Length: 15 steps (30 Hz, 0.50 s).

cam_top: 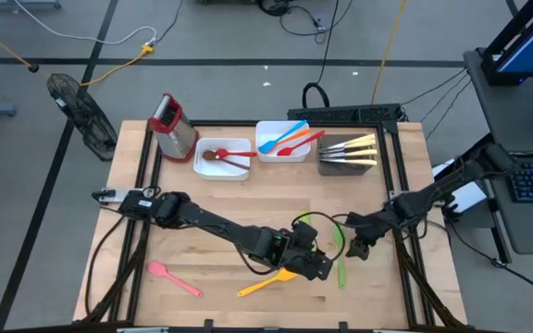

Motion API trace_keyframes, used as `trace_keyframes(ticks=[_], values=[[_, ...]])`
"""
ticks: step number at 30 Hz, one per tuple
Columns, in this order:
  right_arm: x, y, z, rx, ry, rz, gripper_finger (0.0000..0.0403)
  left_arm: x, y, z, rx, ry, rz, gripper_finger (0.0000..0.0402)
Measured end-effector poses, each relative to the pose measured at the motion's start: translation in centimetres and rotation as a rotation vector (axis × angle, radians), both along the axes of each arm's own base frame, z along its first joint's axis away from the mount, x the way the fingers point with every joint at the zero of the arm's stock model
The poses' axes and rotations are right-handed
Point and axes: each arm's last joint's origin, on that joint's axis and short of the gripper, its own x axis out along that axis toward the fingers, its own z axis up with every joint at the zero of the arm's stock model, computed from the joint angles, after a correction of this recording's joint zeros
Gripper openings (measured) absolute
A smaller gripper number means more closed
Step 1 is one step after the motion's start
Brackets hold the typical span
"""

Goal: Pick & Place Kitchen Items
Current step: Put the green spatula into the right white bin

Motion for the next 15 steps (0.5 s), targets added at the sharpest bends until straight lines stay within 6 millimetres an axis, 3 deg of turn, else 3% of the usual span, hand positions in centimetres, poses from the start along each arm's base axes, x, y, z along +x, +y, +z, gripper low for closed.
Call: trace_keyframes(ticks=[8,15], values=[[2.5,1.2,-2.2,0.008,0.008,-0.079,0.0219,-0.1,0.3,-0.1,0.008,0.02,0.003,0.0209],[3.8,0.7,-3.5,-0.027,-0.007,-0.19,0.0216,-0.1,0.3,-0.2,0.009,0.025,0.003,0.0209]])
